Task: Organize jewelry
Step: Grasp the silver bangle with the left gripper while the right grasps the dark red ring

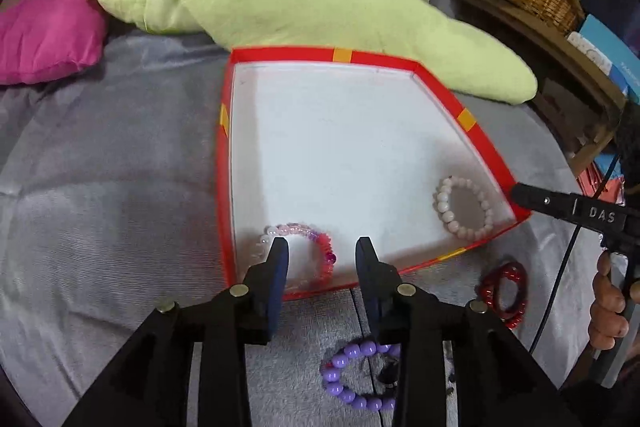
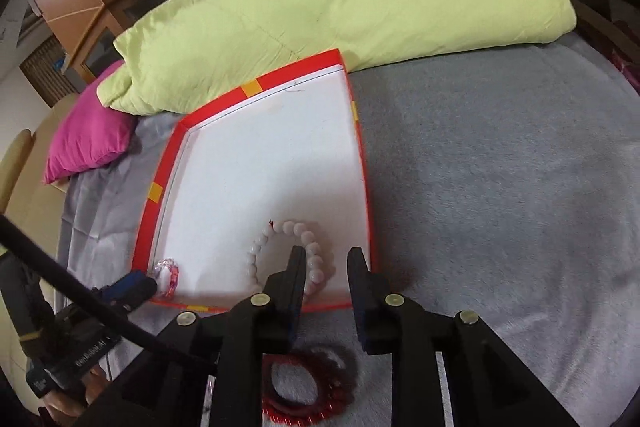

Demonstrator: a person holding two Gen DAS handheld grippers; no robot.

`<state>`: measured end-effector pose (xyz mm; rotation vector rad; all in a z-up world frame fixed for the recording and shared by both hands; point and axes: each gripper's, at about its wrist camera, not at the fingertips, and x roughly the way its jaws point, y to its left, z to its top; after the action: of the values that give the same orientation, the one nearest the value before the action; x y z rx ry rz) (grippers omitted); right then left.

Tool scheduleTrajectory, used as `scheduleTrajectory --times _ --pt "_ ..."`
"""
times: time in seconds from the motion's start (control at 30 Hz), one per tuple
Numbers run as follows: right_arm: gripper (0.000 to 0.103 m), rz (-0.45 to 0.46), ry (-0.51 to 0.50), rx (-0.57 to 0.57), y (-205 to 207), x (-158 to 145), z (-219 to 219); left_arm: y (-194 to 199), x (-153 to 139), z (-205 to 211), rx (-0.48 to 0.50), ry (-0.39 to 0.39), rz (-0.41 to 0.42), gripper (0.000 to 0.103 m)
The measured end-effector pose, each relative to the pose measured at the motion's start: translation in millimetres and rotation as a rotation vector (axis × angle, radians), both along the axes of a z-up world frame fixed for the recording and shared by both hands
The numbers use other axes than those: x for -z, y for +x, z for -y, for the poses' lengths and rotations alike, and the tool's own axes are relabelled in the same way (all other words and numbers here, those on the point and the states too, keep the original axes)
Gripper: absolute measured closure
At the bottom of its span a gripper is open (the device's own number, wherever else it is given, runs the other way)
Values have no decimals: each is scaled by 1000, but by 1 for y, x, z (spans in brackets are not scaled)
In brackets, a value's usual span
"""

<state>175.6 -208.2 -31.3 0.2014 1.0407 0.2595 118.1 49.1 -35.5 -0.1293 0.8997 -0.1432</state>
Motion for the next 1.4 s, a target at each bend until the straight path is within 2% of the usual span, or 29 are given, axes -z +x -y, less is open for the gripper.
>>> scheduleTrajectory --times 0.07,0.27,0.47,0.73,1.1,1.2,1.3,1.37,1.4 --pt "79 -3 19 -3 -7 -4 6 -9 -7 0 11 1 22 59" --pt "79 26 20 -6 -33 -16 19 -33 -14 2 59 4 48 57" --pt "79 -1 87 14 -56 -16 36 -49 -6 13 153 15 25 53" --pt "79 -98 116 -18 -46 2 24 -54 8 36 255 50 -18 51" --pt "79 -130 42 -61 -39 18 -3 -46 14 46 308 30 -32 51" --pt "79 -121 -10 -74 -39 21 -13 -45 18 50 320 43 -39 65" --pt "80 -88 -70 -86 -42 21 -20 -44 21 50 323 61 -45 73" --pt "94 -40 -111 -92 -45 16 -22 -43 23 49 319 56 -53 82" --pt "94 -20 -129 -92 -47 13 -23 -42 23 47 314 43 -57 84"
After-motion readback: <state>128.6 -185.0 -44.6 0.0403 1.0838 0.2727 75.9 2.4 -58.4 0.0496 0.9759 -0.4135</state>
